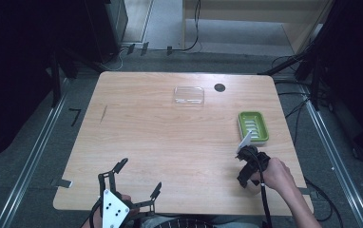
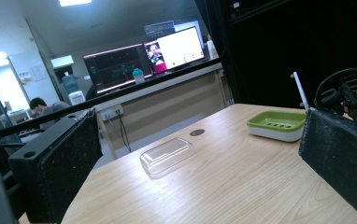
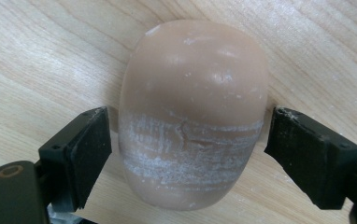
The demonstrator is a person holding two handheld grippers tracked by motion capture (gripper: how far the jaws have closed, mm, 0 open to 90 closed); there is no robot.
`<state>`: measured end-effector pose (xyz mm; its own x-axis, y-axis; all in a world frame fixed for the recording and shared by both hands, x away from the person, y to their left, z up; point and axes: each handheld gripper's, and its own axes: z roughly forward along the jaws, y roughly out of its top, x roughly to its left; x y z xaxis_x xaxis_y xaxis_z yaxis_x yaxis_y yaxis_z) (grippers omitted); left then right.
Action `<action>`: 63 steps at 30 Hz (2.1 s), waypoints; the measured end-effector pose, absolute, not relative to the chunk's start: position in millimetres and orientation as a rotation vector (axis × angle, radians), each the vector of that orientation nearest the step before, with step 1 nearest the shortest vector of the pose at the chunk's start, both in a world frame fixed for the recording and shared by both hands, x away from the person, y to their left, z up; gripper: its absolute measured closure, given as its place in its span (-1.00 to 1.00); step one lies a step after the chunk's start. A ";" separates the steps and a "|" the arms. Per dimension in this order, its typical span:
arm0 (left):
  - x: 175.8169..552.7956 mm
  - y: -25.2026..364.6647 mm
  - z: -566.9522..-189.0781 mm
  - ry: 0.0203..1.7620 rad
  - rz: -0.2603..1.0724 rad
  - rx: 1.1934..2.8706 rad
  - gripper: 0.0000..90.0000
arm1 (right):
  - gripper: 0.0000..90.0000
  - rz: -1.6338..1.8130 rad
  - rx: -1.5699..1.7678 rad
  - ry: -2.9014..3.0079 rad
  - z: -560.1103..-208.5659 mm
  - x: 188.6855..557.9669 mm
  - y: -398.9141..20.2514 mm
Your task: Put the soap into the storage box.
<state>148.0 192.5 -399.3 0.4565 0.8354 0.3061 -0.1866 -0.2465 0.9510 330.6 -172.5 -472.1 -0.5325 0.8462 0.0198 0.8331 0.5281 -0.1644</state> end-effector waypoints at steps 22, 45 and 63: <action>147.8 192.9 -399.2 0.594 1.075 1.517 -1.00 | -0.28 0.183 -1.483 -2.680 -469.0 331.8 -173.0; 148.1 192.5 -399.3 0.596 1.076 1.518 -1.00 | -0.26 0.220 -1.447 -2.678 -459.9 333.6 -182.2; 148.4 192.4 -399.3 0.597 1.075 1.519 -1.00 | -0.26 0.267 -1.439 -2.651 -452.6 341.3 -190.4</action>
